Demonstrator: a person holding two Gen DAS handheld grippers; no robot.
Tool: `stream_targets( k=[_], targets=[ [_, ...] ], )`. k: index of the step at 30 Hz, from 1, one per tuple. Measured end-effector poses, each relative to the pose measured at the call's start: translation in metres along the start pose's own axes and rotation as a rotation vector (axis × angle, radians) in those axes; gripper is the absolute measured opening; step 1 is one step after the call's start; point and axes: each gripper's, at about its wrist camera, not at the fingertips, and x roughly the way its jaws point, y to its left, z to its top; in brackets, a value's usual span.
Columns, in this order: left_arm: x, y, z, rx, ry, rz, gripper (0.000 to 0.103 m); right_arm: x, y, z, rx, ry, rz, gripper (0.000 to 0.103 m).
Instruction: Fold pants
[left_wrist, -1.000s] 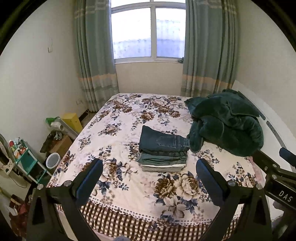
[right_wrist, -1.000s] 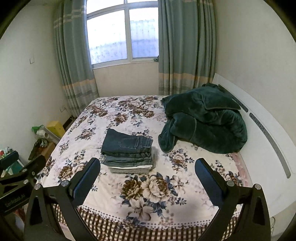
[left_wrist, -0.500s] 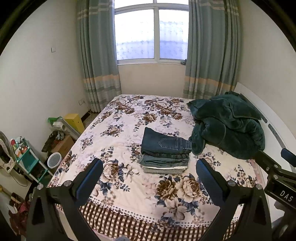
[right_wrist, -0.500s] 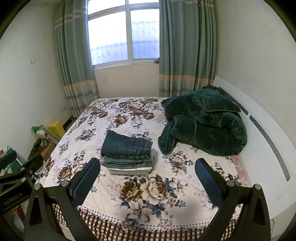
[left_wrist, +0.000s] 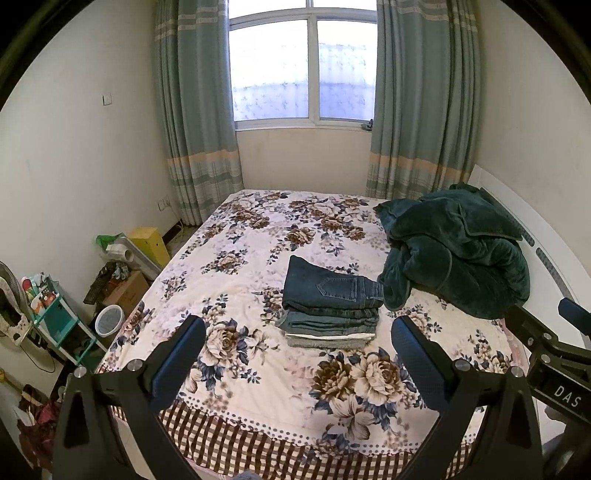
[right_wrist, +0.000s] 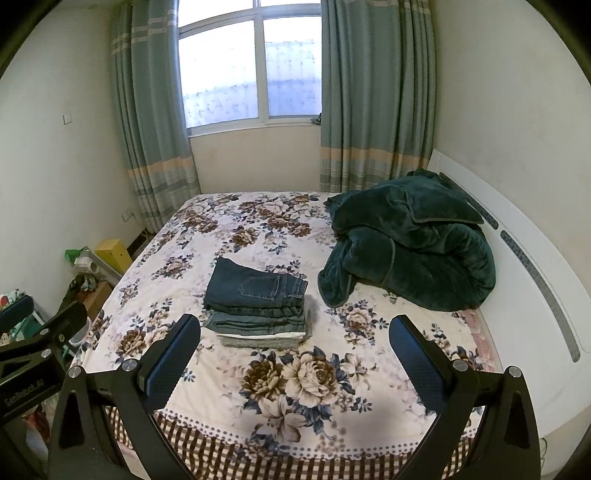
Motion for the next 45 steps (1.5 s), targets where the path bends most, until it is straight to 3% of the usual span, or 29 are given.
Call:
stream_targets(
  k=[15,45],
  targets=[
    [-0.001,0.004,0.010,-0.005,0.000,0.014,0.103,-0.001,0.005,0.001,-0.003,0.002,0.007,0.103],
    [-0.007,0.007,-0.004,-0.030,0.009,0.031,0.103,0.003,0.027,-0.005,-0.022,0.014,0.027,0.103]
  ],
)
